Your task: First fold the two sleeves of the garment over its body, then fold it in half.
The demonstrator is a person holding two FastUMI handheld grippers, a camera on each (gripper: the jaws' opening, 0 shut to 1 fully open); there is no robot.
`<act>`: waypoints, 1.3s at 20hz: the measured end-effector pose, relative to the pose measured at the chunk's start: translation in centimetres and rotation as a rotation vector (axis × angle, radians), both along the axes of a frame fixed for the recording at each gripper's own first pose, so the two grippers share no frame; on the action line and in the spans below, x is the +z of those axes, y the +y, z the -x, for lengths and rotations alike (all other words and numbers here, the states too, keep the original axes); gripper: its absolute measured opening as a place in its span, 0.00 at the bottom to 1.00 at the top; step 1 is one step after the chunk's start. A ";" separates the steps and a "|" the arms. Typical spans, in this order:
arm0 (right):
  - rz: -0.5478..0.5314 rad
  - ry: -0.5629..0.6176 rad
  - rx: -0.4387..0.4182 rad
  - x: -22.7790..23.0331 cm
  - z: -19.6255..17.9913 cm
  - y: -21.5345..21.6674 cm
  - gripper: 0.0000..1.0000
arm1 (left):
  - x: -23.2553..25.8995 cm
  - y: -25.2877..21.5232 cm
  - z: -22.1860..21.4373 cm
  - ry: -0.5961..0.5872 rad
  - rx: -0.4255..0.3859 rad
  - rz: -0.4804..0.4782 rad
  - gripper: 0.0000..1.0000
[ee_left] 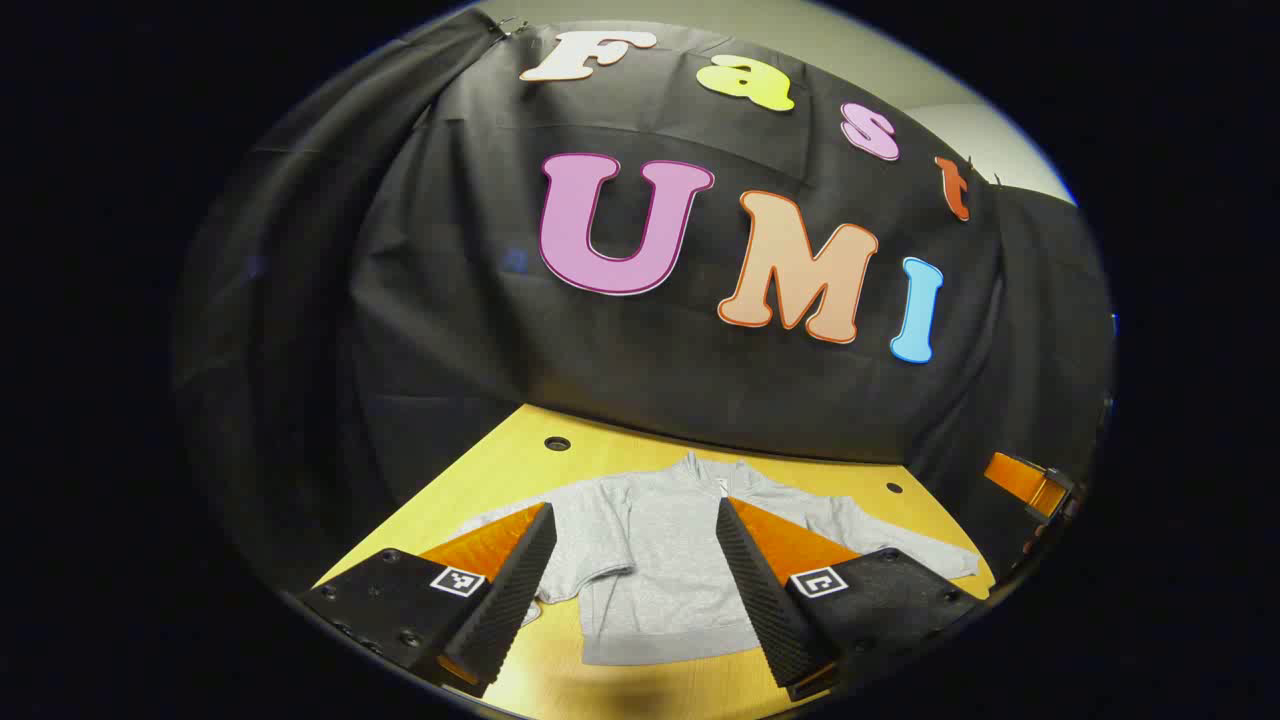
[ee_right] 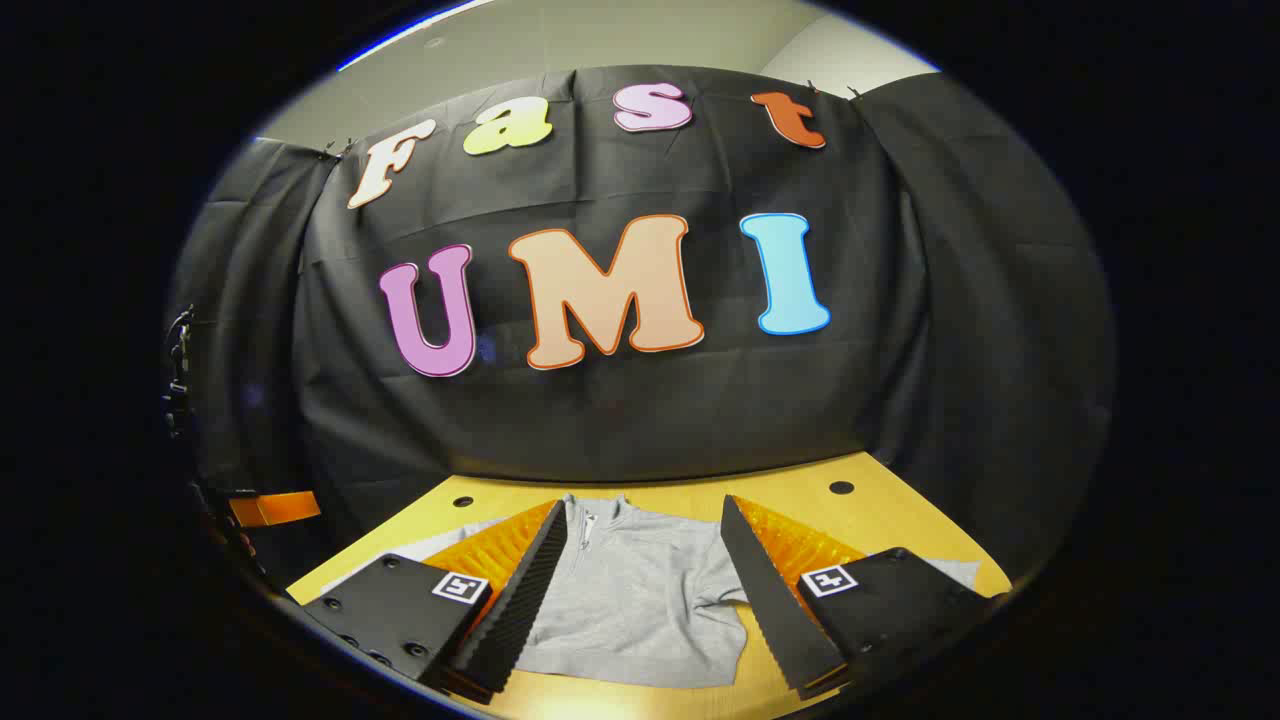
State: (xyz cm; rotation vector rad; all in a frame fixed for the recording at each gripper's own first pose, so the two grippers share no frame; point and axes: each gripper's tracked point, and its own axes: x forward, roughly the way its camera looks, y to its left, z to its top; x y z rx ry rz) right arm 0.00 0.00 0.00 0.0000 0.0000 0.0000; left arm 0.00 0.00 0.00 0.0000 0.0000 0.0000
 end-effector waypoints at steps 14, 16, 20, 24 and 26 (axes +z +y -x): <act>-0.028 0.000 -0.057 -0.4 -0.1 -3.0 0.98 | -1.2 -0.9 -1.1 0.032 -0.006 0.008 0.94; -0.035 0.007 -0.070 -0.7 -0.2 -3.8 0.94 | -1.3 -0.8 -1.2 0.036 -0.002 0.010 0.95; -0.009 0.014 -0.159 -0.8 0.3 -8.3 0.98 | -1.3 -0.6 -1.3 0.040 0.006 0.001 0.94; -0.003 0.050 -0.267 -1.6 1.4 -14.7 0.98 | -1.5 -0.5 -1.6 0.046 0.009 -0.001 0.95; -0.008 0.075 -0.330 -2.6 2.1 -18.2 0.97 | -1.5 -0.7 -1.8 0.048 0.011 -0.001 0.95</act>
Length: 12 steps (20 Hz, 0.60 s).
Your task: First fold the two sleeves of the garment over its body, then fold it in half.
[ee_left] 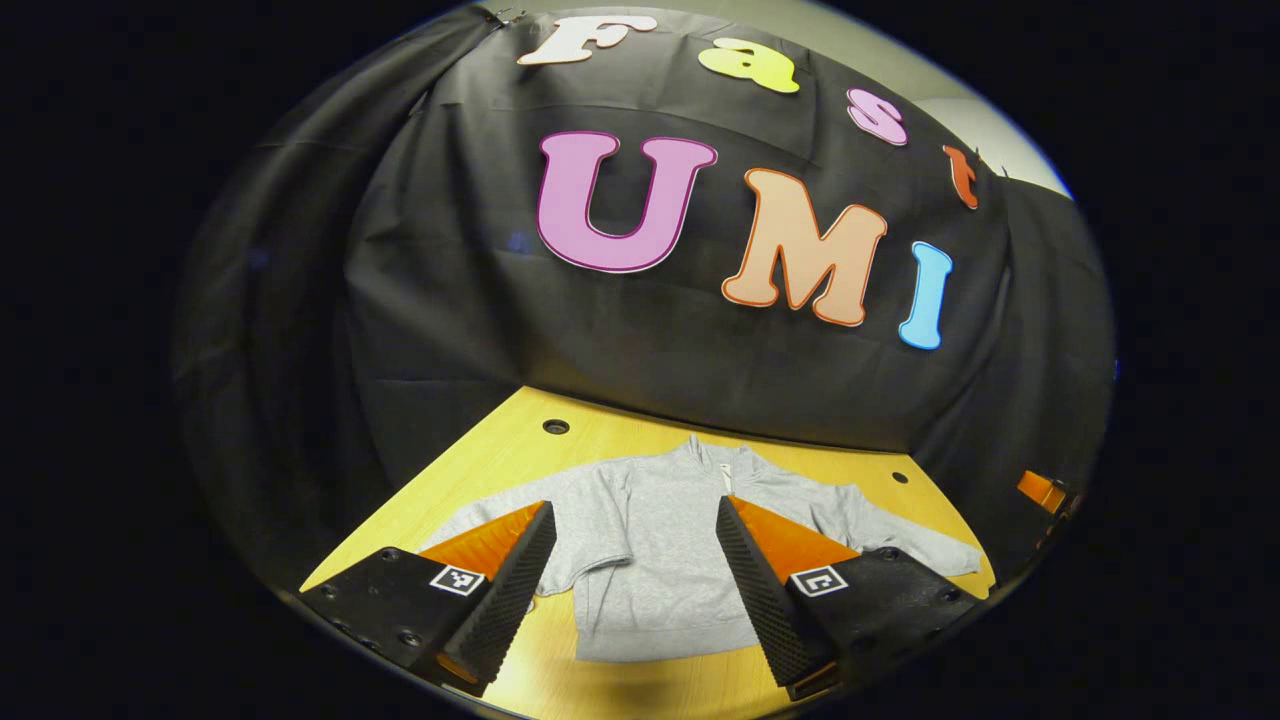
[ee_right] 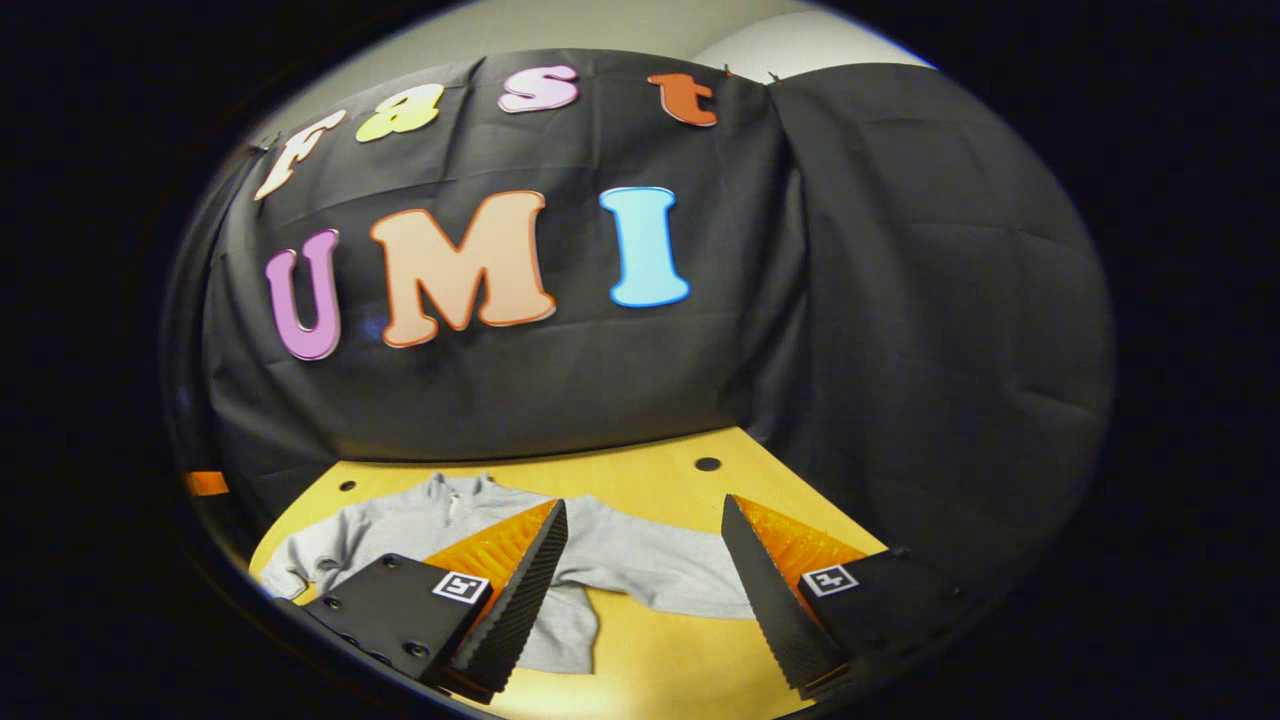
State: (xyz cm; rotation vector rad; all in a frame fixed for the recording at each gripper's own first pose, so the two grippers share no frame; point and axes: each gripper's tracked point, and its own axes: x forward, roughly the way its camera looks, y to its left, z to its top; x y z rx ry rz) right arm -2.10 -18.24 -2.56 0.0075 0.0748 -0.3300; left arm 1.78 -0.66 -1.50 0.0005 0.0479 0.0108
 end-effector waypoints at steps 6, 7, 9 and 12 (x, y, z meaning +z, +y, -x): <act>-0.050 0.103 -0.186 -5.2 0.9 -9.8 0.98 | -0.5 0.0 -0.2 0.016 0.004 -0.027 0.94; -0.066 0.118 -0.205 -6.2 0.8 -11.0 0.98 | -0.6 0.0 -0.3 0.021 0.006 -0.030 0.94; -0.073 0.159 -0.247 -8.1 0.6 -13.4 0.94 | -1.0 0.0 -0.4 0.032 0.009 -0.027 0.94; -0.079 0.256 -0.295 -12.1 0.3 -16.9 0.94 | -1.7 0.0 -0.5 0.051 0.021 -0.012 0.94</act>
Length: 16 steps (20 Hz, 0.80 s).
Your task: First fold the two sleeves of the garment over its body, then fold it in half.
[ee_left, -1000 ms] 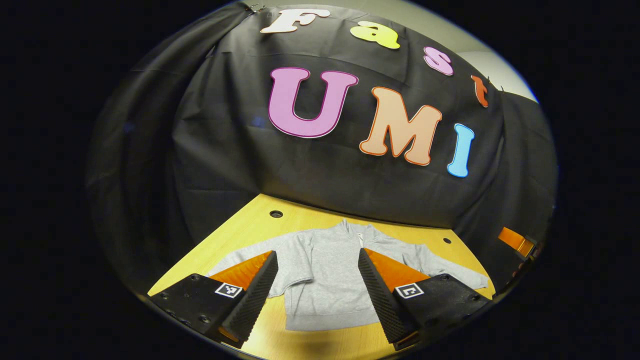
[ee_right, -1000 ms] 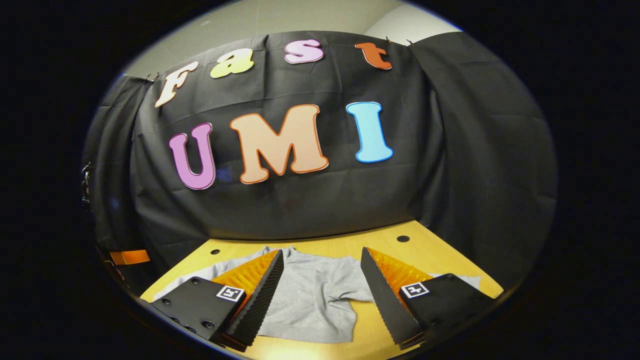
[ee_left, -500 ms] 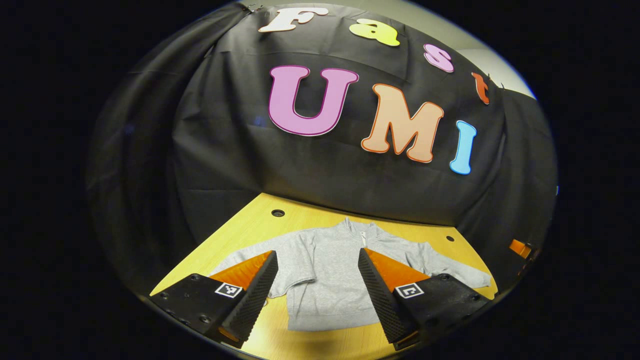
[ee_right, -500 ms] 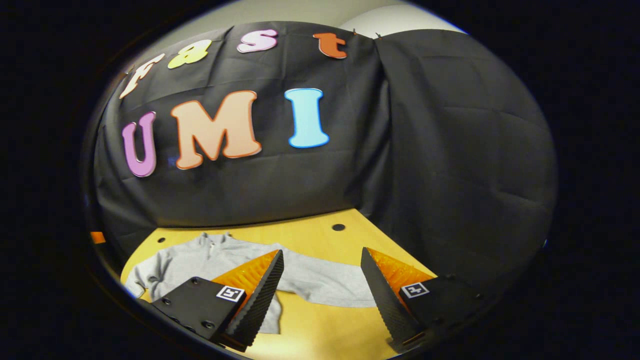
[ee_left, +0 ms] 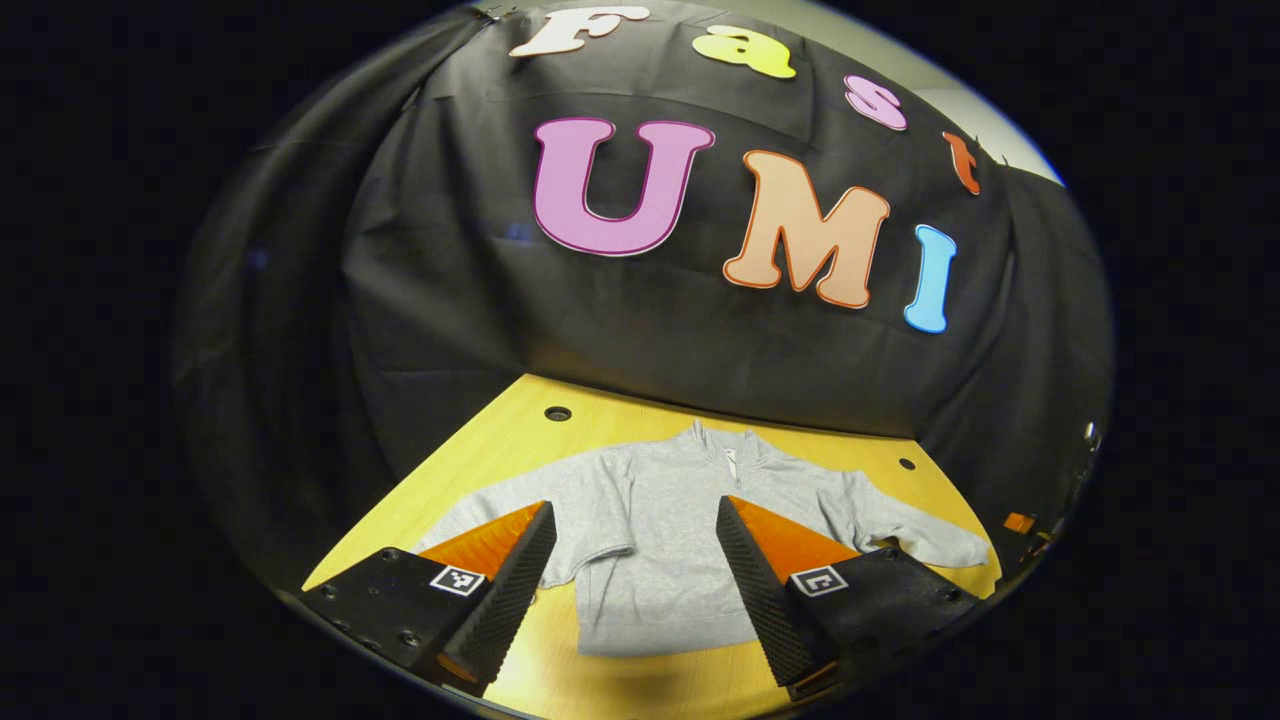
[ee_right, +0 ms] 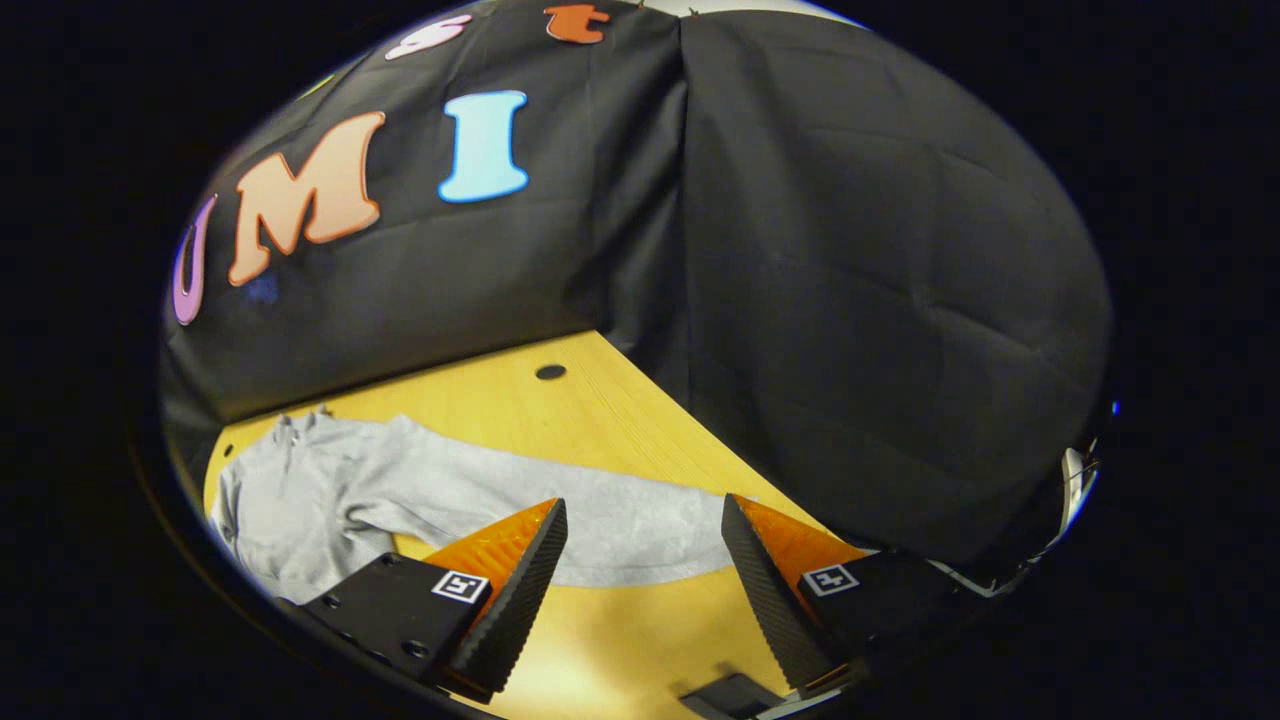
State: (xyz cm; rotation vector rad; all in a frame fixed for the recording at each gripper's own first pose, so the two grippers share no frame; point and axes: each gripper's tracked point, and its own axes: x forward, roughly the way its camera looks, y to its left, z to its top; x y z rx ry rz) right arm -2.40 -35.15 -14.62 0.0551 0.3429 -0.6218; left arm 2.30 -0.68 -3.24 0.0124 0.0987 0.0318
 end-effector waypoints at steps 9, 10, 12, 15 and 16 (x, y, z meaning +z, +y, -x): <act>-0.072 0.187 -0.051 -7.7 -1.6 -5.5 0.96 | -0.7 1.1 0.1 0.019 0.060 -0.023 0.94; -0.082 0.197 -0.056 -8.1 -1.7 -6.0 0.97 | -0.8 1.1 0.2 0.018 0.067 -0.022 0.94; -0.094 0.234 -0.062 -9.0 -1.4 -6.9 0.98 | -1.1 1.1 0.5 0.020 0.071 -0.014 0.94; -0.107 0.275 -0.050 -10.2 -1.4 -7.2 0.98 | -1.6 1.1 0.7 0.028 0.079 -0.005 0.94; -0.118 0.284 -0.041 -10.4 -1.3 -7.1 0.98 | -1.6 1.0 0.8 0.030 0.080 0.000 0.94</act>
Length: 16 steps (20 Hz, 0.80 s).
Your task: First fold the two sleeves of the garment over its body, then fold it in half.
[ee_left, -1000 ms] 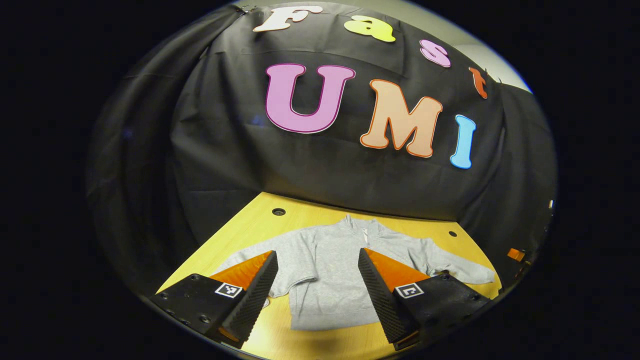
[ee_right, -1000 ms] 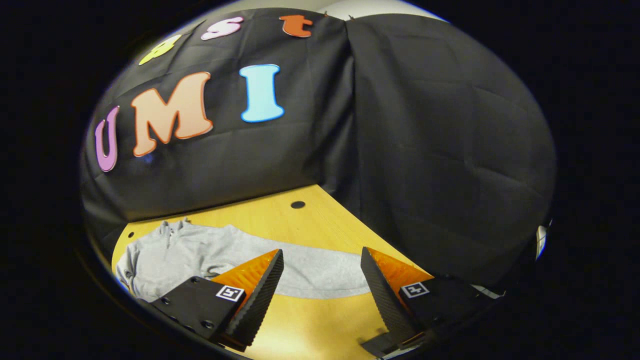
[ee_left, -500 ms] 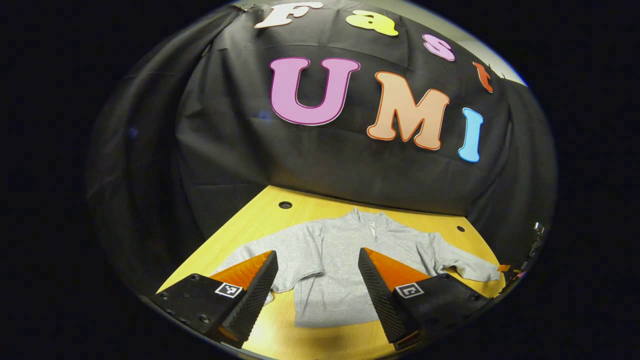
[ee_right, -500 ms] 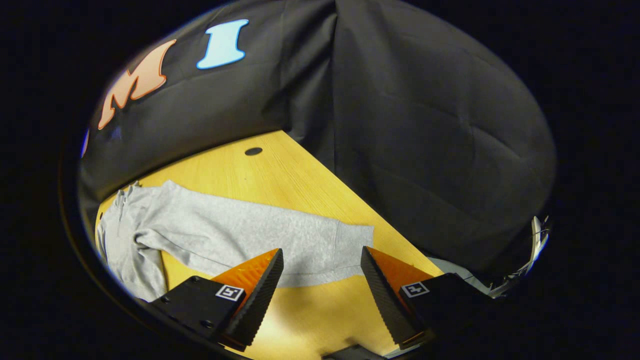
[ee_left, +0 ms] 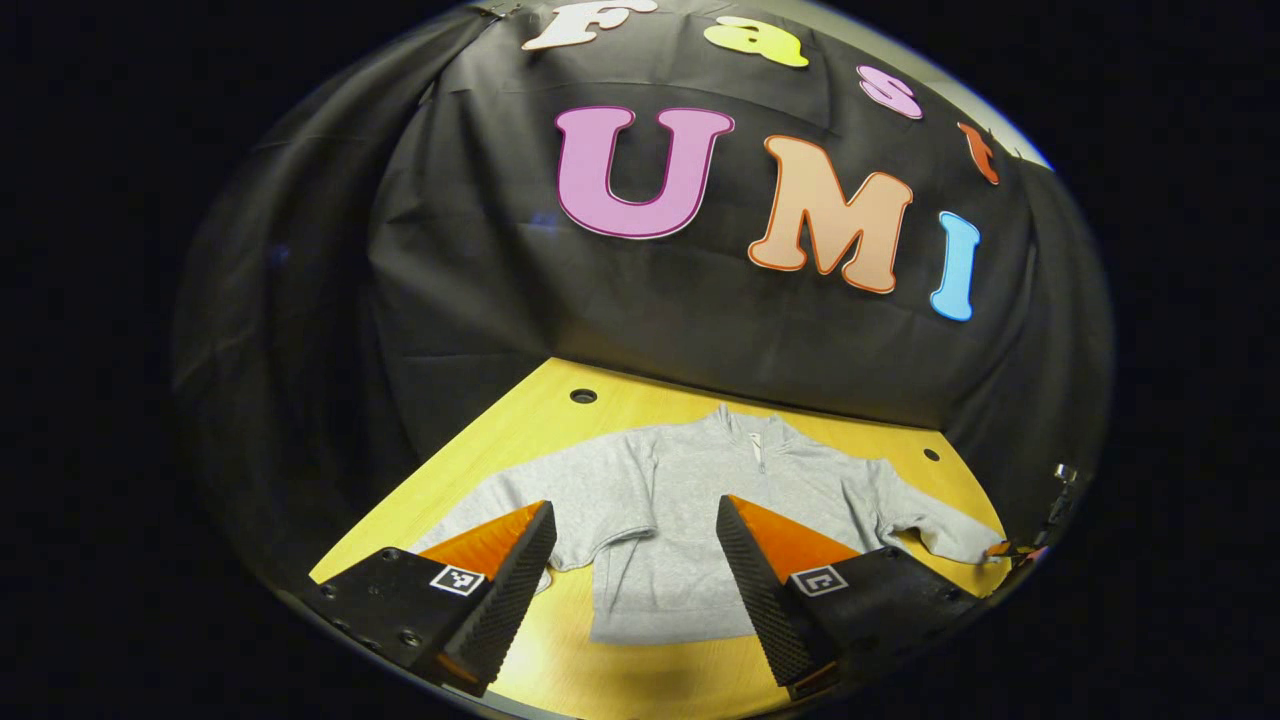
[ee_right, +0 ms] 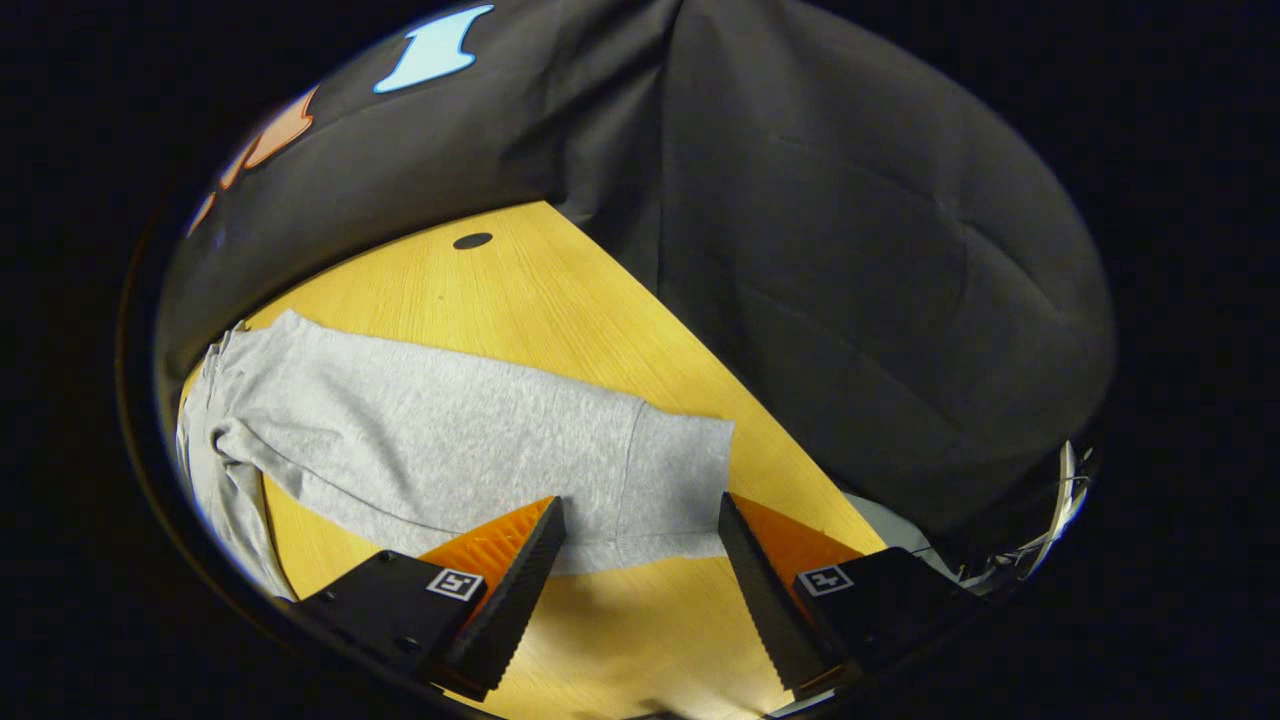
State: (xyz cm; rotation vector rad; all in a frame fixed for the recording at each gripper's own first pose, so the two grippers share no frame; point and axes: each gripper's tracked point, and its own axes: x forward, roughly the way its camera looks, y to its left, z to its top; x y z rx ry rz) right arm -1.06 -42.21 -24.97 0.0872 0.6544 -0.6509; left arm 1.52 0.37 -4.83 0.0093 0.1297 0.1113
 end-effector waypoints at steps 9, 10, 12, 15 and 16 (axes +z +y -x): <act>-0.036 -0.003 0.048 -0.4 -1.2 1.3 0.54 | -0.1 -0.1 1.0 -0.011 0.007 0.009 0.94; -0.036 0.001 0.038 -0.2 -1.4 1.7 0.39 | -0.2 -0.1 1.2 -0.010 0.005 0.011 0.94; -0.050 0.002 0.029 0.2 -1.5 2.1 0.22 | -0.2 0.0 1.4 -0.009 0.005 0.006 0.94; -0.067 -0.010 0.013 -0.2 -1.2 2.3 0.14 | -0.3 0.0 1.7 -0.010 -0.002 0.001 0.94; -0.072 -0.026 0.007 0.0 -1.1 2.5 0.14 | -0.2 0.0 1.9 -0.011 -0.007 -0.001 0.94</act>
